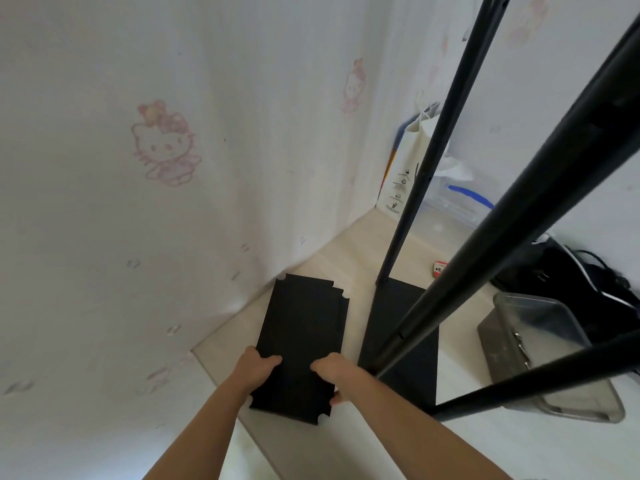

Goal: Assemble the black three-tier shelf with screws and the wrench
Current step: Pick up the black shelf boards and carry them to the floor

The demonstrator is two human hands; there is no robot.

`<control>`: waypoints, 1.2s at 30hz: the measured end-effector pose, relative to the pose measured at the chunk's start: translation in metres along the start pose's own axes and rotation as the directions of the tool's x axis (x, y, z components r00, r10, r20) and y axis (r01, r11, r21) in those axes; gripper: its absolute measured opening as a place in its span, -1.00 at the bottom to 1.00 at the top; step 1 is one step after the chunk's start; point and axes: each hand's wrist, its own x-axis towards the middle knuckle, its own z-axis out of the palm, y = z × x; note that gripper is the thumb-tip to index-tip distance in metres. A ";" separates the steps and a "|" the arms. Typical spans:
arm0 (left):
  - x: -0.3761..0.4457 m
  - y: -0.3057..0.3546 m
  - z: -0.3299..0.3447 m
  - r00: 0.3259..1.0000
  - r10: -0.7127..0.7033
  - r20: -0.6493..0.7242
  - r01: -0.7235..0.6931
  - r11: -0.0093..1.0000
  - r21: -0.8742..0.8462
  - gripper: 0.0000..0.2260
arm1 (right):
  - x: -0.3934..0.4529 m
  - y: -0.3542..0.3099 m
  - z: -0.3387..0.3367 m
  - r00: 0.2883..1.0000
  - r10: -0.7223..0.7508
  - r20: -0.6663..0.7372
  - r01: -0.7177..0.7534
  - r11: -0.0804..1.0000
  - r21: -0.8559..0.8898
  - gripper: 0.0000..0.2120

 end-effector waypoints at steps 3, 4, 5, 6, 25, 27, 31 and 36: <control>0.003 0.002 -0.003 0.999 -0.028 0.016 0.029 0.998 -0.055 -0.51 | 0.002 -0.005 0.001 0.999 0.034 0.020 -0.033 0.998 -0.051 -0.66; 0.005 0.002 -0.004 0.999 -0.028 0.017 0.029 0.998 -0.053 -0.53 | 0.003 -0.006 0.000 0.999 0.044 0.021 -0.044 0.998 -0.034 -0.67; 0.006 0.001 -0.005 0.999 -0.030 0.015 0.031 0.998 -0.051 -0.56 | 0.002 -0.007 0.000 0.998 0.066 0.021 -0.066 0.998 -0.022 -0.68; 0.008 0.000 -0.006 0.999 -0.036 0.018 0.037 0.998 -0.060 -0.59 | 0.000 -0.008 -0.001 0.995 0.094 0.021 -0.094 0.995 -0.019 -0.68; -0.011 -0.031 -0.036 0.993 -0.012 0.115 0.049 0.945 -0.322 -0.58 | -0.012 0.013 0.035 0.986 0.152 -0.064 -0.116 0.917 0.381 -0.61; -0.014 -0.037 -0.040 0.991 -0.001 0.133 0.052 0.922 -0.383 -0.59 | -0.013 0.019 0.044 0.985 0.155 -0.082 -0.104 0.892 0.439 -0.64; -0.024 -0.051 -0.050 0.985 0.061 0.159 0.017 0.895 -0.446 -0.66 | -0.027 0.030 0.065 0.987 0.121 -0.104 -0.030 0.780 0.624 -0.72; -0.039 -0.071 -0.065 0.972 0.116 0.206 -0.001 0.875 -0.484 -0.69 | -0.048 0.043 0.101 0.982 0.078 -0.173 0.084 0.642 0.762 -0.67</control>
